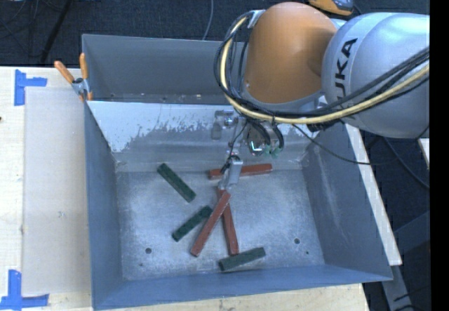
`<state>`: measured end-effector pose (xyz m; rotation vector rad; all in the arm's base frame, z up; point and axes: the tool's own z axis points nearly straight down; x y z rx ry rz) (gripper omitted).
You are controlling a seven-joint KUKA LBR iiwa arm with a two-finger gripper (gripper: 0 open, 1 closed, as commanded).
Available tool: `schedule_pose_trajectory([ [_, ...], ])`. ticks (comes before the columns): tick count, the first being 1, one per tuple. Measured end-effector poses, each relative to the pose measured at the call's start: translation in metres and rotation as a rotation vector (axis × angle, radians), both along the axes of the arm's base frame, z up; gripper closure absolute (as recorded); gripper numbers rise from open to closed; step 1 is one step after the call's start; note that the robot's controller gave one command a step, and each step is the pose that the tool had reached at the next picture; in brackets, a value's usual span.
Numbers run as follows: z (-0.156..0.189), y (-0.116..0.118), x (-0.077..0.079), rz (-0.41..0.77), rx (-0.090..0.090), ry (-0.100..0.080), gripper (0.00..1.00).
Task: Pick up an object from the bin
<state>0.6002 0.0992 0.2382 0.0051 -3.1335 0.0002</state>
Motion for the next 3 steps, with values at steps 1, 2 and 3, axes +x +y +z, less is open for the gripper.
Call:
schedule_pose_trajectory([
  [1, -0.153, -0.055, 0.018, 0.076, -0.001, 0.0, 0.0],
  [2, -0.169, -0.103, 0.022, 0.522, 0.002, -0.007, 0.0],
  [3, -0.168, -0.101, 0.022, 0.519, 0.004, -0.008, 1.0],
])
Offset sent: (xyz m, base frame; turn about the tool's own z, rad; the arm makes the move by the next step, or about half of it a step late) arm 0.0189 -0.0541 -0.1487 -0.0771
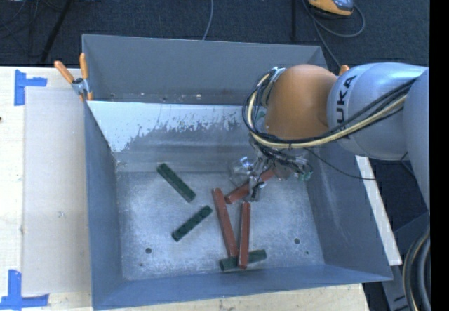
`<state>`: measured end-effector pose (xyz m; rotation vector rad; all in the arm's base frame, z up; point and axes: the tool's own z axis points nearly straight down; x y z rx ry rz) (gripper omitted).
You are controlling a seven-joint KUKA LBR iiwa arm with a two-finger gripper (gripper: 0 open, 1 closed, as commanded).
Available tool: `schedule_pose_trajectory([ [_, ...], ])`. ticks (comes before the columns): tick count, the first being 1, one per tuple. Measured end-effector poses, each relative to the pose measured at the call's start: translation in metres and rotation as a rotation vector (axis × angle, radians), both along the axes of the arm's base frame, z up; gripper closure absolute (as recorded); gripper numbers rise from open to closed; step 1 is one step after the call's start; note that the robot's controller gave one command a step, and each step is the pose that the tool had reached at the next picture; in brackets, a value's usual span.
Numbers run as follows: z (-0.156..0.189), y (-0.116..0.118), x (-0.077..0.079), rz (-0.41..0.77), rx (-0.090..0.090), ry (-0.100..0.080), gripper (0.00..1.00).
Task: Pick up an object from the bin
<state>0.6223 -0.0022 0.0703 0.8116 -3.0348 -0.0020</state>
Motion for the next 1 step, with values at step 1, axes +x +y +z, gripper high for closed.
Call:
schedule_pose_trajectory([
  [1, 0.1216, 0.0293, -0.0236, 0.23, 0.0, -0.008, 1.0],
])
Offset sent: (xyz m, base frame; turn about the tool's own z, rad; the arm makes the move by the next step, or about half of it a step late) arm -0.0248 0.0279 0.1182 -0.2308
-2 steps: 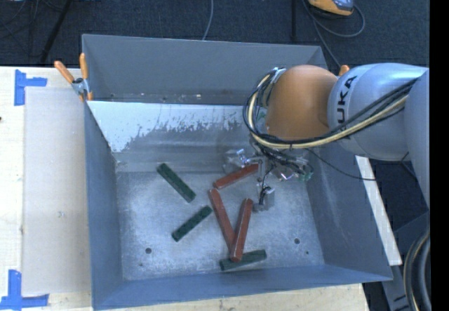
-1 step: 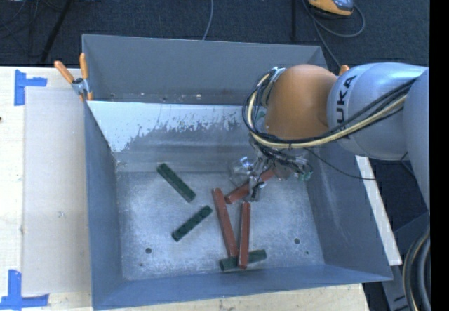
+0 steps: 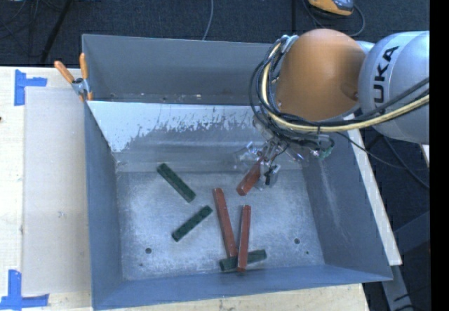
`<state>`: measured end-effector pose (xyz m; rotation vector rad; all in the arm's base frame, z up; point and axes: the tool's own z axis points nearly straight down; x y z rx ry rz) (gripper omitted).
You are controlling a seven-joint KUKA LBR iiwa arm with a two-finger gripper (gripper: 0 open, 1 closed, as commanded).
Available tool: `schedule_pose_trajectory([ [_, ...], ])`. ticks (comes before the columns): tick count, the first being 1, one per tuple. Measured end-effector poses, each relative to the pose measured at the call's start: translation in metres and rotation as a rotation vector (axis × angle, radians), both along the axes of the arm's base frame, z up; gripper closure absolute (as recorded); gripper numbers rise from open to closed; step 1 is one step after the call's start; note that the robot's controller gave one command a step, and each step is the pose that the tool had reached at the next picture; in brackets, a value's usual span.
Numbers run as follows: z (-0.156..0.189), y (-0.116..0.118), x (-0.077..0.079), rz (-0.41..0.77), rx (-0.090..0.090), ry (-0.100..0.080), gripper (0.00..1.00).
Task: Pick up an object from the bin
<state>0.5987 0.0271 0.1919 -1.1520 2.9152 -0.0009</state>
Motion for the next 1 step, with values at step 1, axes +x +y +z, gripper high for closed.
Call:
schedule_pose_trajectory([
  [1, 0.0537, 0.0005, 0.0115, -0.009, 0.0, -0.001, 1.0],
])
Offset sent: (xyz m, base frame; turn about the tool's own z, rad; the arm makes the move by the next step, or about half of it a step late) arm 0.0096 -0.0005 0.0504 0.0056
